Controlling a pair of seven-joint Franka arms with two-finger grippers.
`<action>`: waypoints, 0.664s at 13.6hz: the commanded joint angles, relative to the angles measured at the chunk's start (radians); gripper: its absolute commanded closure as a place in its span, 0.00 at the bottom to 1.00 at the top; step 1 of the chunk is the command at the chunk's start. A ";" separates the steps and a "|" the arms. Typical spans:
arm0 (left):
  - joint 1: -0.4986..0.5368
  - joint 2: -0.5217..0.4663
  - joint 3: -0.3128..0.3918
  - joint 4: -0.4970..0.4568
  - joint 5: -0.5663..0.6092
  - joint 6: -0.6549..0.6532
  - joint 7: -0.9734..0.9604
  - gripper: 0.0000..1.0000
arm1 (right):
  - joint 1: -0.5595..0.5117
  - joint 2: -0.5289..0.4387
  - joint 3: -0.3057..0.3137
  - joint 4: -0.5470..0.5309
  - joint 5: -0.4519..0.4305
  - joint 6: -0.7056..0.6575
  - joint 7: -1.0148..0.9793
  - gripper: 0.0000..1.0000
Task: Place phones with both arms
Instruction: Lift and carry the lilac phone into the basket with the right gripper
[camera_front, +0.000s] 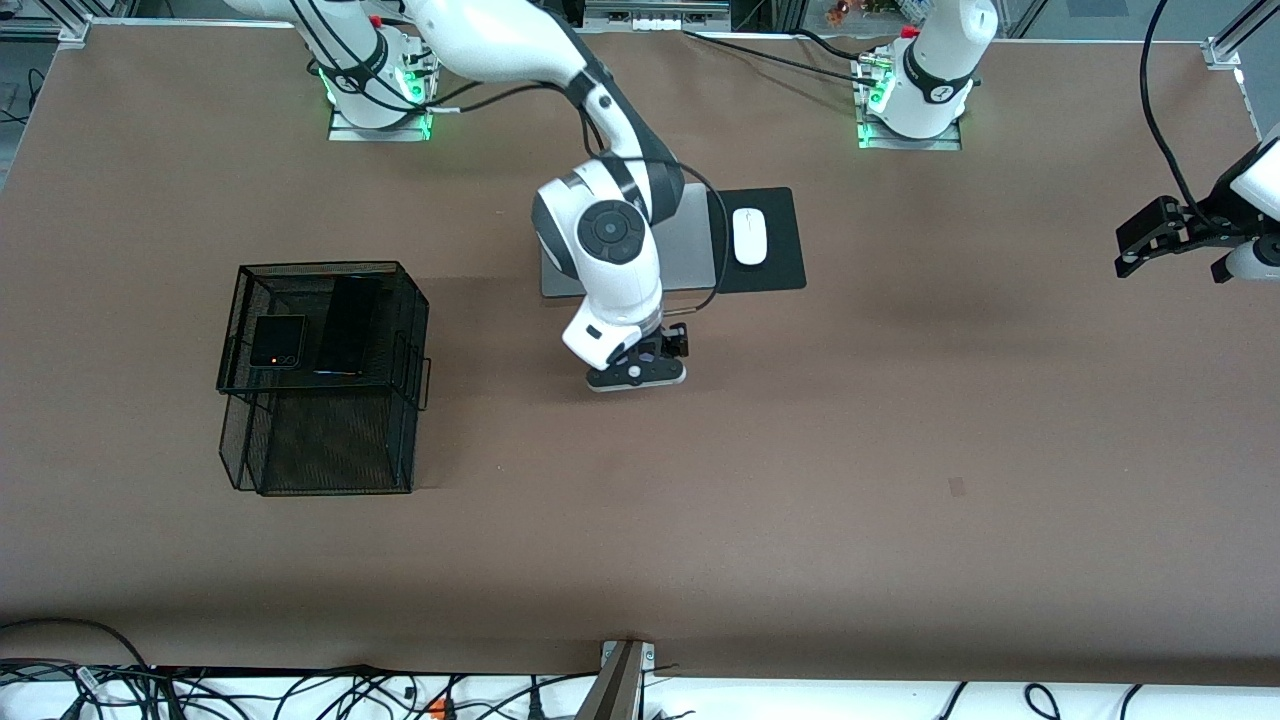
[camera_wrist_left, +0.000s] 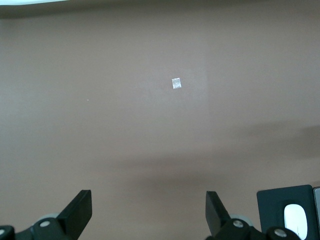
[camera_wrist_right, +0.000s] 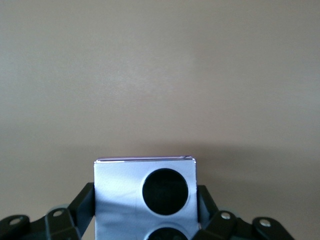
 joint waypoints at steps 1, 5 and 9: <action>0.002 0.013 0.000 0.029 -0.011 -0.012 -0.007 0.00 | 0.007 -0.084 -0.065 0.032 0.012 -0.184 0.012 1.00; 0.002 0.013 0.000 0.029 -0.011 -0.012 -0.007 0.00 | 0.007 -0.204 -0.228 -0.005 0.001 -0.414 -0.131 1.00; 0.002 0.013 0.000 0.029 -0.011 -0.012 -0.007 0.00 | -0.010 -0.257 -0.459 -0.123 0.010 -0.451 -0.439 1.00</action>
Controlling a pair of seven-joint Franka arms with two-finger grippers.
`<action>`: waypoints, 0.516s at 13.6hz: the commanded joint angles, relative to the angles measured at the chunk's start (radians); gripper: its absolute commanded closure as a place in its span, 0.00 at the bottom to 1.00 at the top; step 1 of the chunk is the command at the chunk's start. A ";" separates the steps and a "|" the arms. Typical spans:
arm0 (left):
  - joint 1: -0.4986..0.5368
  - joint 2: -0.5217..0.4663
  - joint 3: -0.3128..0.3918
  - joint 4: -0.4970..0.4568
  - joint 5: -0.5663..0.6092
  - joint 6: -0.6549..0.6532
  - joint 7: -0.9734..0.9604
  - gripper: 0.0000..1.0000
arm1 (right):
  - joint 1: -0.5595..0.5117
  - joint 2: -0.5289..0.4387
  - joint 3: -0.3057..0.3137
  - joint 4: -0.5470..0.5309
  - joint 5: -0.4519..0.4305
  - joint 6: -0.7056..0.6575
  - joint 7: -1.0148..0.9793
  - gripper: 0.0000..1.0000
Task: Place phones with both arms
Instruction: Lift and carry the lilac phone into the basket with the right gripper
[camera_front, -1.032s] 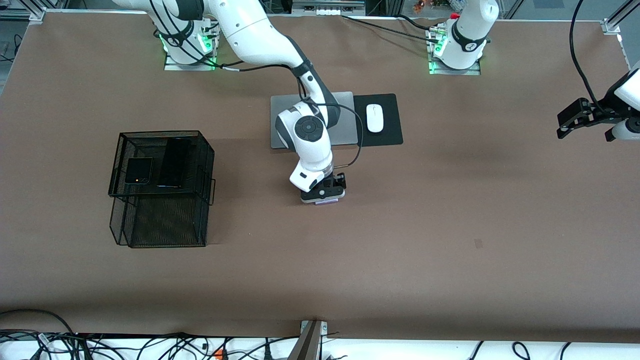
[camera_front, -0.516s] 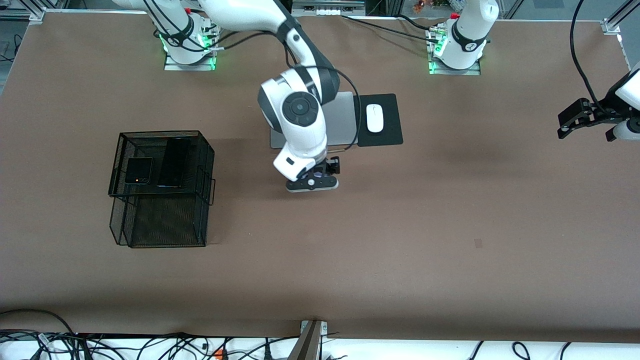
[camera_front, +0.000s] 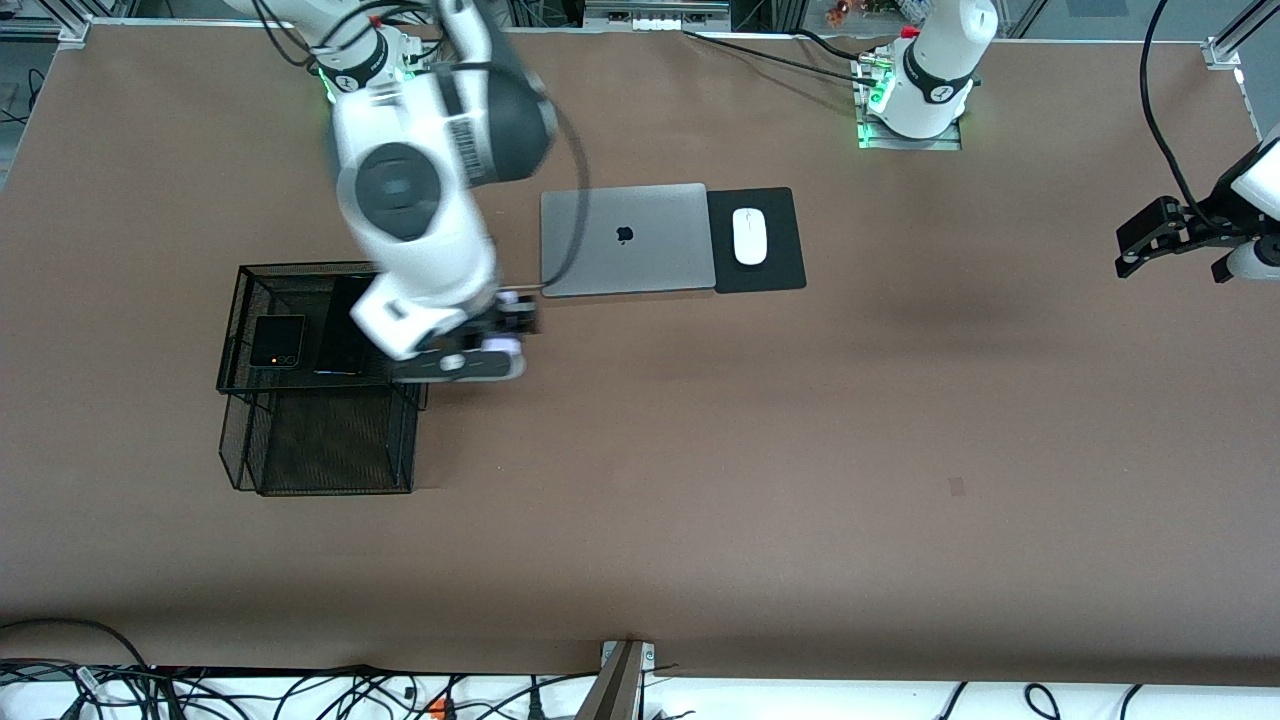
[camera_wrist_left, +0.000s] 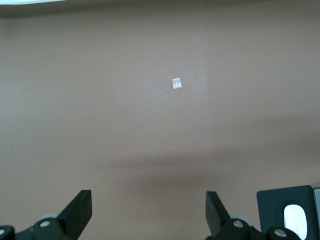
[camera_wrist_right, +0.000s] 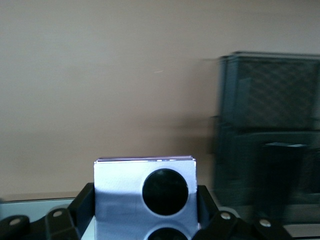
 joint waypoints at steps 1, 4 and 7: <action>0.002 0.013 0.000 0.028 -0.011 -0.012 -0.006 0.00 | -0.046 -0.037 -0.084 -0.075 0.013 -0.019 -0.193 1.00; 0.002 0.014 0.000 0.028 -0.011 -0.013 -0.004 0.00 | -0.216 -0.008 -0.081 -0.069 0.078 -0.002 -0.371 1.00; 0.002 0.014 0.000 0.030 -0.011 -0.012 -0.004 0.00 | -0.315 0.094 -0.076 -0.066 0.188 0.059 -0.450 1.00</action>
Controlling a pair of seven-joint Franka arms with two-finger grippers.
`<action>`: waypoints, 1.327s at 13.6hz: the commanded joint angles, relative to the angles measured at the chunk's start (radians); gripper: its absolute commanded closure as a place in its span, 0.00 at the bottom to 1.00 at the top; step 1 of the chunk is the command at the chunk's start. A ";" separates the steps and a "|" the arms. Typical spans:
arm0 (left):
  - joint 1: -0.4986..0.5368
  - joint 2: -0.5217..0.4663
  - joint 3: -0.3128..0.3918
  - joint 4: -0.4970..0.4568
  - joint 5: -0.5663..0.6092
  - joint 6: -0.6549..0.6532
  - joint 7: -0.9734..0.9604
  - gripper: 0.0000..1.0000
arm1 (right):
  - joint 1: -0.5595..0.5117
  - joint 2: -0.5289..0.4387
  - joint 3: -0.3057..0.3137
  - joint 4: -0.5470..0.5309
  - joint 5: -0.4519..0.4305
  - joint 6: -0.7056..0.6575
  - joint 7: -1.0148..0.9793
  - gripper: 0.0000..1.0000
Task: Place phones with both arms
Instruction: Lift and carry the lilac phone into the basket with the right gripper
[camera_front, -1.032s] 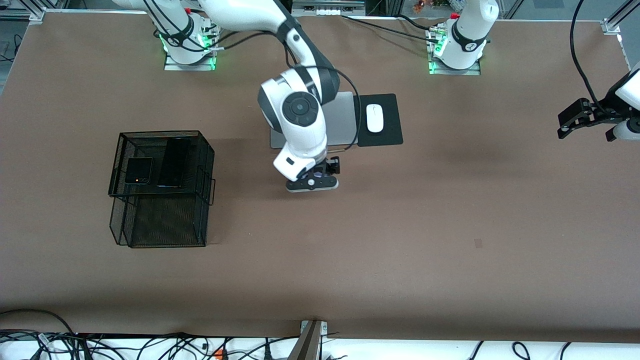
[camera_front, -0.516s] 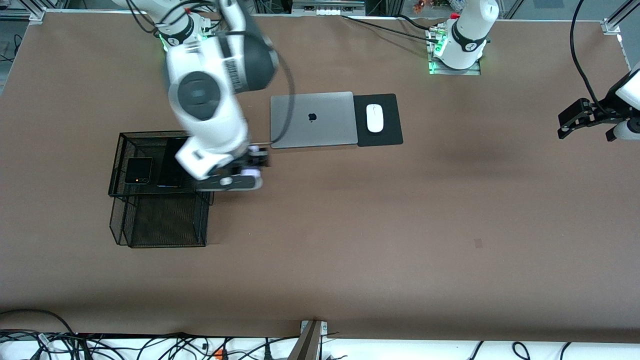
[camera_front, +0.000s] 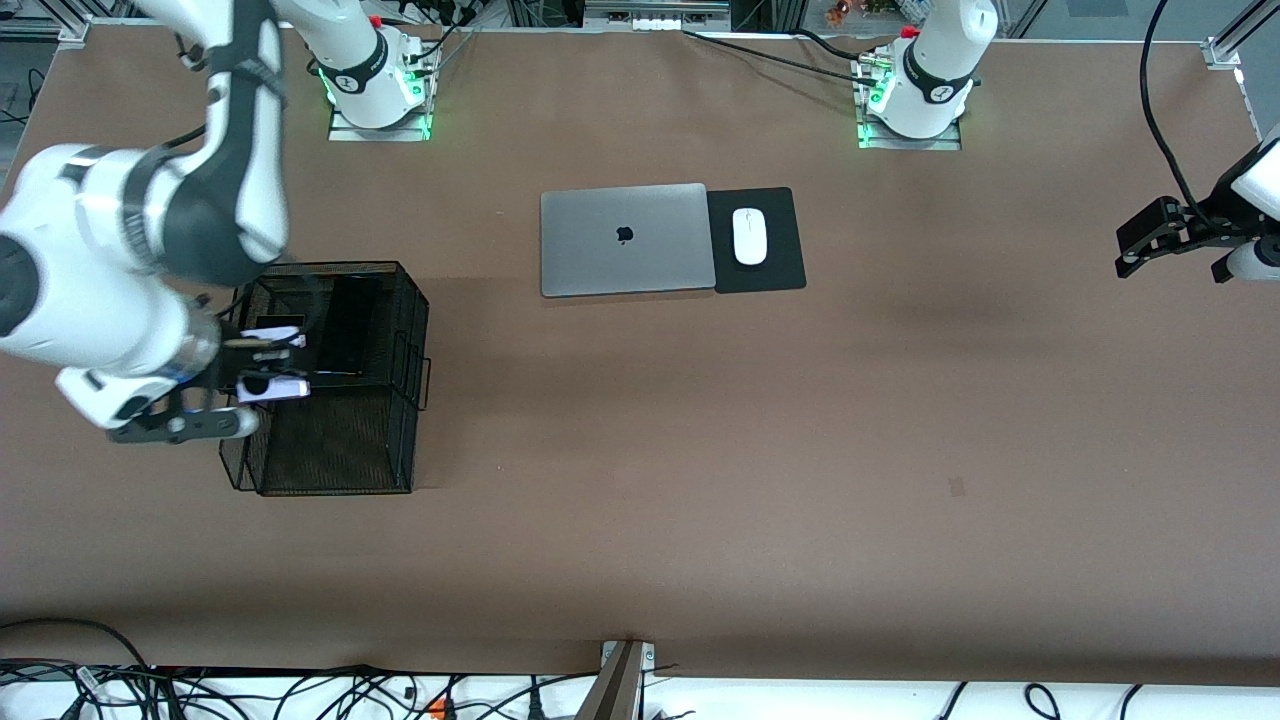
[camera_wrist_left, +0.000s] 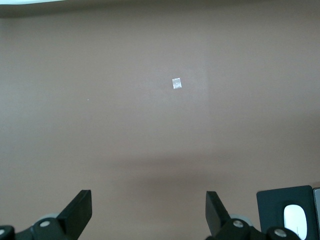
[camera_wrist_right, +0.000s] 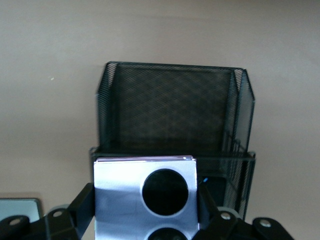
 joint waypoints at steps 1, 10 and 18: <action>0.002 0.014 0.000 0.028 -0.011 -0.012 -0.003 0.00 | -0.043 0.106 0.011 0.014 0.099 0.070 -0.041 1.00; 0.002 0.014 0.000 0.030 -0.011 -0.012 -0.003 0.00 | -0.117 0.273 0.112 0.006 0.202 0.205 -0.026 1.00; 0.002 0.014 0.000 0.030 -0.011 -0.012 -0.003 0.00 | -0.149 0.290 0.127 0.017 0.218 0.205 -0.002 0.00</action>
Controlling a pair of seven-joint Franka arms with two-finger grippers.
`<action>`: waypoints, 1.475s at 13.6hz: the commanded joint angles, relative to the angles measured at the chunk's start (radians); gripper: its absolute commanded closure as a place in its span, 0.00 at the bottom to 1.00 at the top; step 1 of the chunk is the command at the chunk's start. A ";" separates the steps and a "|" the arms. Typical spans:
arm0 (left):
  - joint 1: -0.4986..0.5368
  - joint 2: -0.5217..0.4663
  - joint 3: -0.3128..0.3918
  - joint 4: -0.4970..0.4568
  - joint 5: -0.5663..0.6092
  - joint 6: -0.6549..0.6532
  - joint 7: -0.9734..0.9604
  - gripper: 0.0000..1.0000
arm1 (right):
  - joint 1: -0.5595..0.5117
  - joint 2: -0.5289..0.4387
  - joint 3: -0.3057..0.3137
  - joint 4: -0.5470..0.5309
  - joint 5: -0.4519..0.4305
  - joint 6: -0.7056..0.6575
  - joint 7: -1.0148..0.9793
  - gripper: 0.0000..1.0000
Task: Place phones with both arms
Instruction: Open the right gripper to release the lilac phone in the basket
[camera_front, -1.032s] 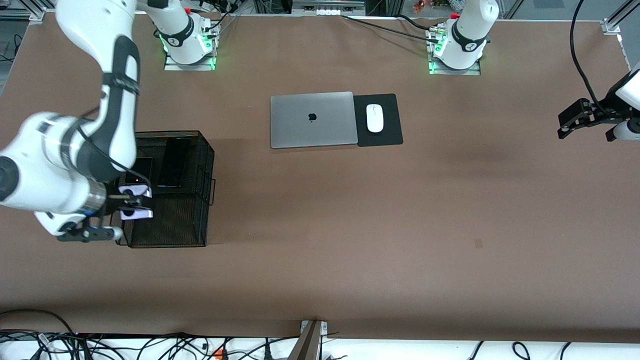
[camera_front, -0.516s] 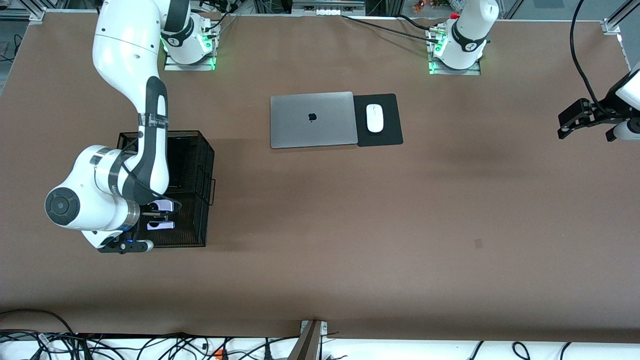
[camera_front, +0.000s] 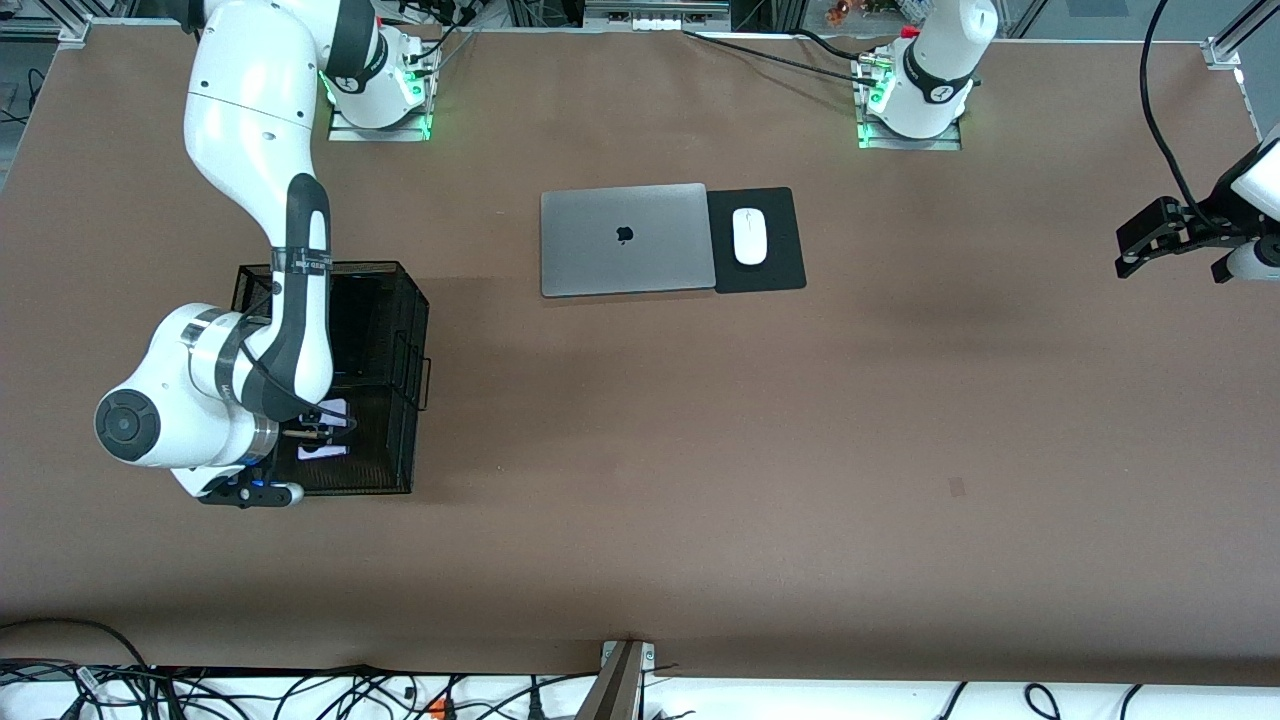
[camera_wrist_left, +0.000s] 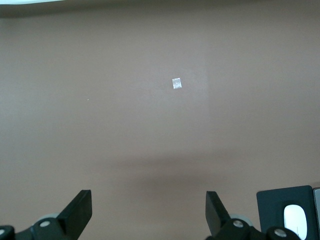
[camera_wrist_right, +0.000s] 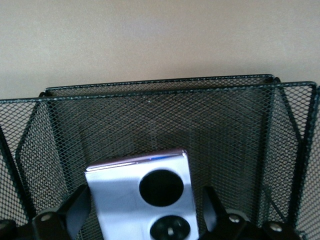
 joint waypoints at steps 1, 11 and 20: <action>0.002 0.013 0.000 0.030 -0.011 -0.012 -0.003 0.00 | -0.013 -0.022 0.006 0.030 0.022 -0.004 0.007 0.00; 0.005 0.013 0.001 0.030 -0.011 -0.012 -0.002 0.00 | 0.218 -0.171 -0.301 0.051 -0.021 -0.308 0.006 0.00; 0.006 0.013 0.001 0.030 -0.011 -0.012 -0.002 0.00 | 0.292 -0.460 -0.145 -0.077 -0.358 -0.257 0.177 0.00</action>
